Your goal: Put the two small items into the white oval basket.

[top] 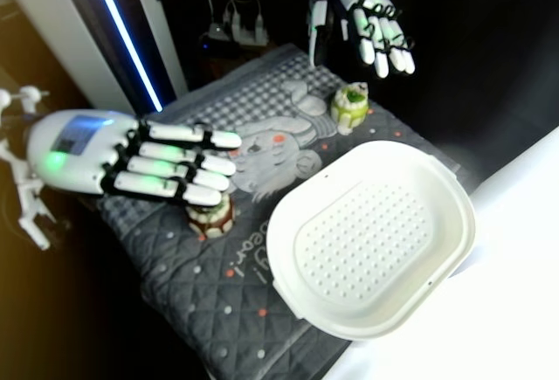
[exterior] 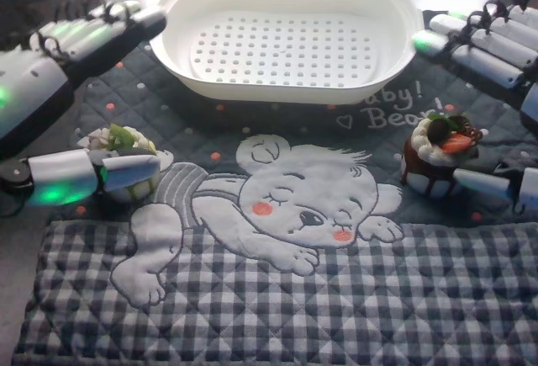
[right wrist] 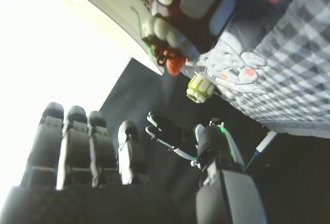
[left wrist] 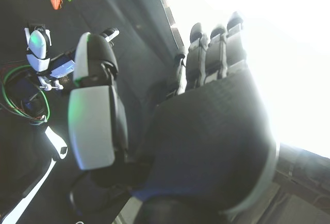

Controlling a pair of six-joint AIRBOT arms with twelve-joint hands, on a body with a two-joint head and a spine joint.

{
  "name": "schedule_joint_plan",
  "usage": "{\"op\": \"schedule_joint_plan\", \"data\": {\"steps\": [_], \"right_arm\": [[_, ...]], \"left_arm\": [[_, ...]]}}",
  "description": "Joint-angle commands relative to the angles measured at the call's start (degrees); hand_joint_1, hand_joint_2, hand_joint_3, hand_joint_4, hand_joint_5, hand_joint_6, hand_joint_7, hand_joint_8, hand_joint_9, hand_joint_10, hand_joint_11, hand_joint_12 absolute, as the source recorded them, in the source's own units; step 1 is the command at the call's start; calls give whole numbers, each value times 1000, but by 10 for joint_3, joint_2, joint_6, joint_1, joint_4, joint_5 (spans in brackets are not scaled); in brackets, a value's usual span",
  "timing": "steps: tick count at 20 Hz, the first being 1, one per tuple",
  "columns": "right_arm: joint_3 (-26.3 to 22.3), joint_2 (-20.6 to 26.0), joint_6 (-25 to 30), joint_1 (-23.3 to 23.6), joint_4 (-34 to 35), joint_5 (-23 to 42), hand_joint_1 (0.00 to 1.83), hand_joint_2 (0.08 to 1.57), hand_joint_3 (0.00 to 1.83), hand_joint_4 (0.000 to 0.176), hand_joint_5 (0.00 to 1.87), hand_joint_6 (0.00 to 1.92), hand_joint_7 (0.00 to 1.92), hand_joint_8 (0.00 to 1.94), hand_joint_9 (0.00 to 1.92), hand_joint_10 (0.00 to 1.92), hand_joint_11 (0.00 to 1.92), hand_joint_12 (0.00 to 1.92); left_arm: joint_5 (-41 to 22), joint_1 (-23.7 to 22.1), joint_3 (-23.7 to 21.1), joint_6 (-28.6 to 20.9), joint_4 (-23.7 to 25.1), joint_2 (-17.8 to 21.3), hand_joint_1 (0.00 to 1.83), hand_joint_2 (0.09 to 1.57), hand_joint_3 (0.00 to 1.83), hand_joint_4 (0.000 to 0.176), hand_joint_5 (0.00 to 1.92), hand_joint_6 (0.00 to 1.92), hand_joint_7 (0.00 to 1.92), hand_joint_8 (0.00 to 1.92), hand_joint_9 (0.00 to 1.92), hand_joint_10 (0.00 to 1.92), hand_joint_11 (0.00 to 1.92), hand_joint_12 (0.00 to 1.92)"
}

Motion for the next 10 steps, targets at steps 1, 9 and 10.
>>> {"op": "schedule_joint_plan", "data": {"steps": [1,9,10], "right_arm": [[1,6,0,4,5,67,647,1198,2,4,0,0,0,0,0,0,0,222],[30,-29,0,4,16,6,613,1142,0,52,0,0,0,0,0,0,0,660],[34,-34,0,4,18,-2,598,1143,2,55,0,0,0,0,0,0,0,386]], "left_arm": [[-72,-2,1,-2,-5,5,694,1139,4,48,110,3,29,1,5,5,0,339],[2,2,26,-2,-32,-33,772,1134,1,53,108,0,40,1,4,0,0,190],[14,3,31,-2,-39,-40,805,1130,0,47,113,2,49,3,6,2,0,157]]}}
